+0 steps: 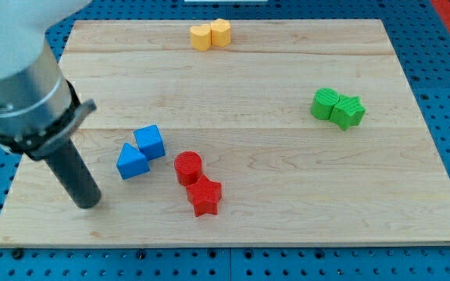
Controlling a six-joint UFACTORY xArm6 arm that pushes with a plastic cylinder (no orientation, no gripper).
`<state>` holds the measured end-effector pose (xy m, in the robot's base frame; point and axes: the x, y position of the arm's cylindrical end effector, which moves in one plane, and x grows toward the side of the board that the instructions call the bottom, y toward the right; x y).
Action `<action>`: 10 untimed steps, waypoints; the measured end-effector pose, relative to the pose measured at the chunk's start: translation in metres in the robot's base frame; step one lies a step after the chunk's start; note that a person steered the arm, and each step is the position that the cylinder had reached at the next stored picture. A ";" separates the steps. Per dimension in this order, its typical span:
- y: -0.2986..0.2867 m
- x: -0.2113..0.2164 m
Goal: Place the blue blocks in a diagonal line with red blocks
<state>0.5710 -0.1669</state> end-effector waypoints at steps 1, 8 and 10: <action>0.009 -0.004; 0.039 -0.145; 0.032 -0.163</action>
